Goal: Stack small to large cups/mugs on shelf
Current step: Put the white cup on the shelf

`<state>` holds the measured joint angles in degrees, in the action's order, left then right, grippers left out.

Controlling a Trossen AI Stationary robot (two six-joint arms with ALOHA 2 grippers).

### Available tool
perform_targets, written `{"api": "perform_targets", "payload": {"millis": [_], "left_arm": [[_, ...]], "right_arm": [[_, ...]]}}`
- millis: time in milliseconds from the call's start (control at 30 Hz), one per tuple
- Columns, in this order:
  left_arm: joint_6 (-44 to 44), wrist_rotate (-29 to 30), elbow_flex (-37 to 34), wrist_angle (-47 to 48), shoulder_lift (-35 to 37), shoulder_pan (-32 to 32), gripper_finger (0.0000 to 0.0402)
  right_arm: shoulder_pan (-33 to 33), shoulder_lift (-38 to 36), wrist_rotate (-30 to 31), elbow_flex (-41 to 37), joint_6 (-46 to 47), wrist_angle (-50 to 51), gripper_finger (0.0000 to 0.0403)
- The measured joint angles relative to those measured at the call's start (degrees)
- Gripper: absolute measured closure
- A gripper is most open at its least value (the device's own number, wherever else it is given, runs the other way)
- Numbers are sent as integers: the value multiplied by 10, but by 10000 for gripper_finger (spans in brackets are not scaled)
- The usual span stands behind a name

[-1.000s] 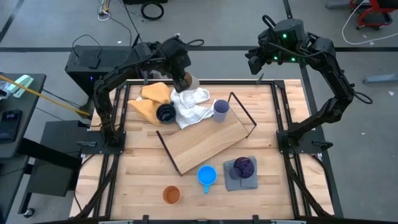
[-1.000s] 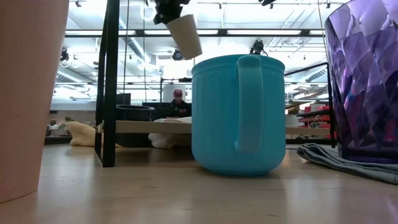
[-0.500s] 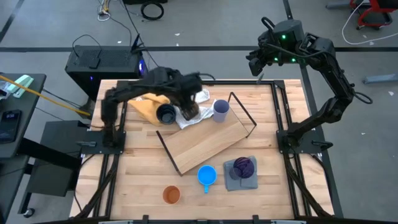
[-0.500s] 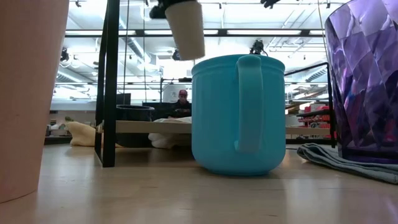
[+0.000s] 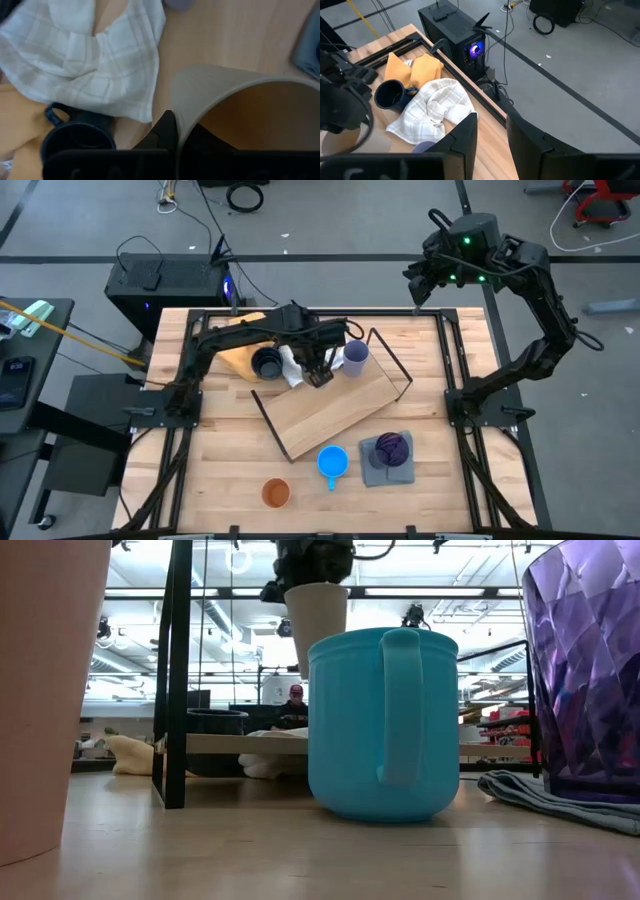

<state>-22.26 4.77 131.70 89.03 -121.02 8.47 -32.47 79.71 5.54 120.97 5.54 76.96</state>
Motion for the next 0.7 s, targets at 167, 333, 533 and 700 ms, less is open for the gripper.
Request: {"api": "perform_targets", "payload": {"millis": [167,333,533,700], "left_arm": [[1,-6,-1,-10,-17,4,394],[5,-18,-1,-13,-43,9,394],[23,-26,-1,-19,-64,13,394],[25,-26,-1,-32,-69,20,394]], "right_arm": [[0,-8,2,0,-3,2,291],[0,-12,2,0,-3,3,291],[0,-13,4,0,-4,6,291],[0,-13,4,0,-4,9,291]]}}
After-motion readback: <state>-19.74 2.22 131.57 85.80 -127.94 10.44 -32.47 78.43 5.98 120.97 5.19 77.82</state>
